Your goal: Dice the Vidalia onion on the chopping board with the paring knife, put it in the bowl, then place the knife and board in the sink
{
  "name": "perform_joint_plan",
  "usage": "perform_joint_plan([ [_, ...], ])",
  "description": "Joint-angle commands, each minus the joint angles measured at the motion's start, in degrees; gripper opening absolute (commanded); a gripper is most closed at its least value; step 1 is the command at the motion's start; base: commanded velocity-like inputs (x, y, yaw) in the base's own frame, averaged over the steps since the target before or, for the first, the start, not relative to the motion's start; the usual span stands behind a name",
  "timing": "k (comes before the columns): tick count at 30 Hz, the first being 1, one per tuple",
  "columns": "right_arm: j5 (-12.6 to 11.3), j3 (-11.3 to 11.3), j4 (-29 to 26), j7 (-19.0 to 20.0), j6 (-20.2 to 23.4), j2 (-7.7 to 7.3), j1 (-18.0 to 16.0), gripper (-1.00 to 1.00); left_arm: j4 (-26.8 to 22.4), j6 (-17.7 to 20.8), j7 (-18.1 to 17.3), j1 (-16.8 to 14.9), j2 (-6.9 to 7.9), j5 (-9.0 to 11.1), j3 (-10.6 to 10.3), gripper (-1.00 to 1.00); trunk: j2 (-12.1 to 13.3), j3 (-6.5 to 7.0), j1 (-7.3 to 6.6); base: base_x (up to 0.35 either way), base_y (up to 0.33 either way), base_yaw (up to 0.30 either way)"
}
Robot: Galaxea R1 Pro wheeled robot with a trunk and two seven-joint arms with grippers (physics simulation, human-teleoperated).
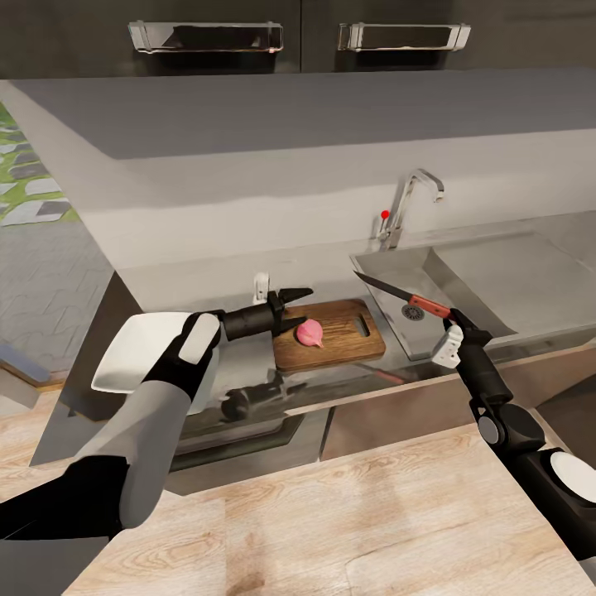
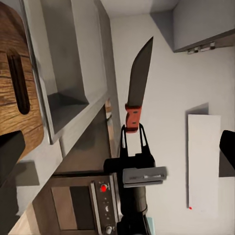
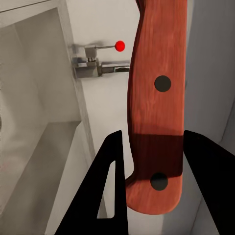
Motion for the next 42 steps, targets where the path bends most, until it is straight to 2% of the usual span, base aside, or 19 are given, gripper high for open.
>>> perform_joint_plan([
  [1, 0.6, 0.22, 0.0, -0.29, 0.59, -0.08, -0.06, -1.0, 0.07, 0.25, -0.37, -0.05, -0.02, -0.34, 0.23, 1.0, -0.1, -0.09, 0.03, 0.0, 0.0, 0.0],
  [9, 0.6, 0.22, 0.19, -0.29, 0.59, -0.08, -0.06, -1.0, 0.19, 0.25, -1.32, -0.05, 1.35, -0.34, 0.23, 1.0, -0.1, -0.09, 0.03, 0.0, 0.0, 0.0],
  [21, 0.6, 0.22, 0.24, -0.29, 0.59, -0.08, -0.06, -1.0, 0.08, 0.25, -5.56, -0.05, 3.77, -0.4, 0.22, 1.0, -0.1, -0.09, 0.03, 0.0, 0.0, 0.0],
  [30, 0.6, 0.22, 0.84, -0.29, 0.59, -0.08, -0.06, -1.0, 0.03, 0.25, -6.92, -0.05, 4.78, -0.42, 0.16, 1.0, -0.1, -0.09, 0.03, 0.0, 0.0, 0.0],
  [36, 0.6, 0.22, 1.02, -0.29, 0.59, -0.08, -0.06, -1.0, 0.21, 0.17, -7.04, -0.05, 4.54, -0.42, -0.13, 1.0, -0.1, -0.09, 0.03, 0.0, 0.0, 0.0],
  [41, 0.6, 0.22, 1.03, -0.29, 0.59, -0.08, -0.06, -1.0, 0.2, -0.01, -6.97, -0.05, 2.68, -0.42, -0.2, 1.0, -0.1, -0.09, 0.03, 0.0, 0.0, 0.0],
  [42, 0.6, 0.22, 1.03, -0.29, 0.59, -0.08, -0.06, -1.0, 0.24, -0.09, -6.93, -0.05, 1.85, -0.44, -0.24, 1.0, -0.1, -0.09, 0.03, 0.0, 0.0, 0.0],
])
